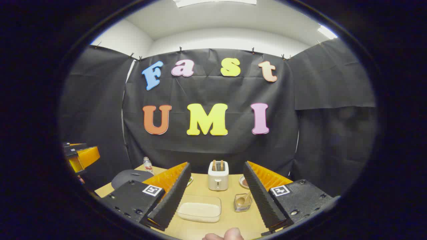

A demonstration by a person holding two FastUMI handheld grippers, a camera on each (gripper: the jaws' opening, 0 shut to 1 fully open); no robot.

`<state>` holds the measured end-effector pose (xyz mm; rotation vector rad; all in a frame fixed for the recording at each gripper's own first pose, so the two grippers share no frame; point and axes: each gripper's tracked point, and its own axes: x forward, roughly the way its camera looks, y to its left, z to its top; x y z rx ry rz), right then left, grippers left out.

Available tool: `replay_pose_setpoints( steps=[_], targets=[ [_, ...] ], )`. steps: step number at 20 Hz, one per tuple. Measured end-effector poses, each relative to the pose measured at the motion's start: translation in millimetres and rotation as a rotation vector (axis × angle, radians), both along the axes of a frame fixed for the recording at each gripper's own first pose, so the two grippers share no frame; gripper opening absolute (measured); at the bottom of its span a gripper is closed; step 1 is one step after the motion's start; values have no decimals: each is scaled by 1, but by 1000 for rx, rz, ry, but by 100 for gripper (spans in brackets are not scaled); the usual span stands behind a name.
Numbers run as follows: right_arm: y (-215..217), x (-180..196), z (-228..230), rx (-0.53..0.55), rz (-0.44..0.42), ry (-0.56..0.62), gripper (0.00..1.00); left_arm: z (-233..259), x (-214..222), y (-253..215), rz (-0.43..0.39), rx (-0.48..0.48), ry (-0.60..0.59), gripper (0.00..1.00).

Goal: Close the left gripper, press the button to open the rice cooker; take a wooden spoon from the chopstick holder with the right hand, scoop a spoonful of rice and pour it into the rice cooker, then put the wooden spoon back into the chopstick holder.

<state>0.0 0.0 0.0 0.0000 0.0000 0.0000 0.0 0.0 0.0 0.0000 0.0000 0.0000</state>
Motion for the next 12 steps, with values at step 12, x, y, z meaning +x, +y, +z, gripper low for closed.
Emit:
replay_pose_setpoints(
  steps=[12],
  targets=[
    [13, 14, 4, -13, 61, 0, 100, -6, 2, 6, 51, 22, 5, 94]
  ],
)
